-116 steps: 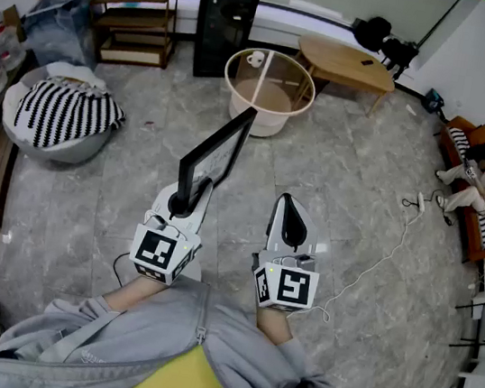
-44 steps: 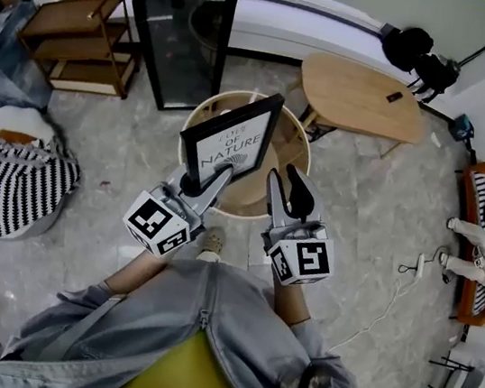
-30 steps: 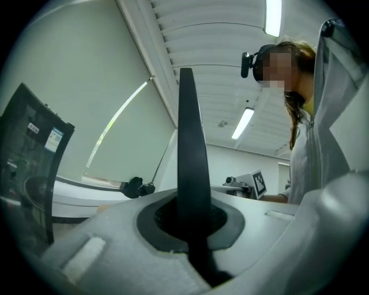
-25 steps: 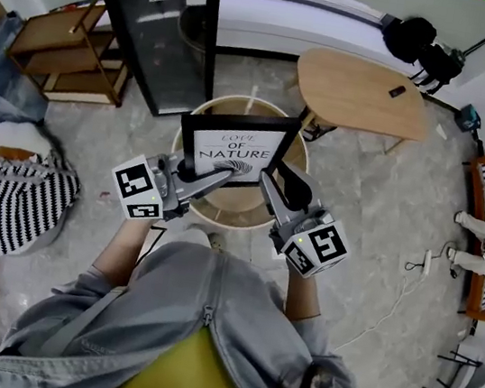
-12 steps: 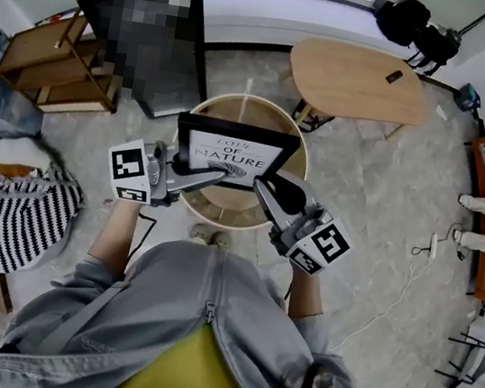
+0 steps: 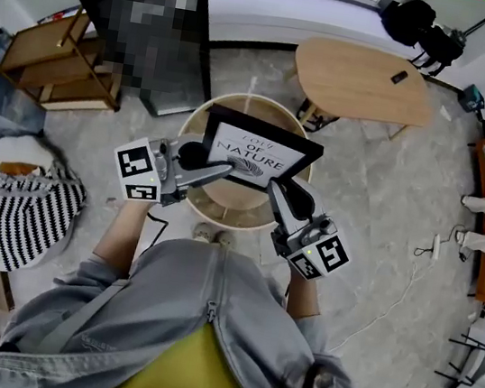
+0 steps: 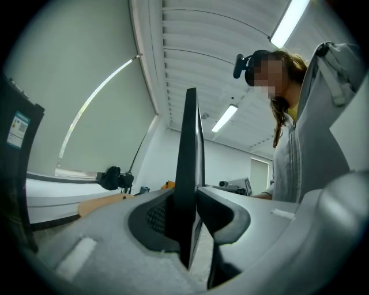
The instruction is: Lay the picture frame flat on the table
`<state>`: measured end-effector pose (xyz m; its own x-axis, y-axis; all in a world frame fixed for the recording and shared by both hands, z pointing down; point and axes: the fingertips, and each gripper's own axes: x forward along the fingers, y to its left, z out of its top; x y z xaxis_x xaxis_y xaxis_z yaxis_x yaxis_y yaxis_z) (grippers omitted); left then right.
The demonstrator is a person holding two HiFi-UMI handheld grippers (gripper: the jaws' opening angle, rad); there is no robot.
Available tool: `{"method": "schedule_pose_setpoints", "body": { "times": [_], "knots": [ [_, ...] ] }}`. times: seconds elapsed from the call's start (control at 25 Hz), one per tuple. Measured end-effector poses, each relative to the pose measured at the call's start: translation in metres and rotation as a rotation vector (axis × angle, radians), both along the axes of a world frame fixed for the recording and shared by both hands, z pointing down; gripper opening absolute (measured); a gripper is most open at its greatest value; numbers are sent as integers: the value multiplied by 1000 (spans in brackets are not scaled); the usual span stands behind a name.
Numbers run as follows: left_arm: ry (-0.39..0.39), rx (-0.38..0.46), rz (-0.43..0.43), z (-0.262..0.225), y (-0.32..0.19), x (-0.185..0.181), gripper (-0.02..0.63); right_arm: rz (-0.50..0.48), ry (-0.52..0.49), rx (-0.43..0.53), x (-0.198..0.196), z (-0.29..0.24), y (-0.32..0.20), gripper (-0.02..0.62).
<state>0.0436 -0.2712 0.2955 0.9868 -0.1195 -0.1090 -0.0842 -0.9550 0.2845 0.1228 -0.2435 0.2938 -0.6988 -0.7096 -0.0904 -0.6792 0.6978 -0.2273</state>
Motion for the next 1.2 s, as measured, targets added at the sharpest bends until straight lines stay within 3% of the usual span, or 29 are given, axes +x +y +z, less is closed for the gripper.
{"method": "schedule_pose_setpoints", "body": {
  "times": [0.28, 0.56, 1.0, 1.2],
  "knots": [
    [-9, -28, -105, 7, -10, -19, 114, 40, 18, -31, 15, 11, 1, 67],
    [-69, -73, -123, 37, -7, -26, 86, 39, 21, -109, 13, 37, 1, 67],
    [-126, -251, -148, 144, -16, -20, 81, 10, -19, -309, 20, 144, -14, 67],
    [-138, -295, -161, 205, -24, -19, 80, -6, -20, -364, 22, 205, -23, 67]
  ]
}}
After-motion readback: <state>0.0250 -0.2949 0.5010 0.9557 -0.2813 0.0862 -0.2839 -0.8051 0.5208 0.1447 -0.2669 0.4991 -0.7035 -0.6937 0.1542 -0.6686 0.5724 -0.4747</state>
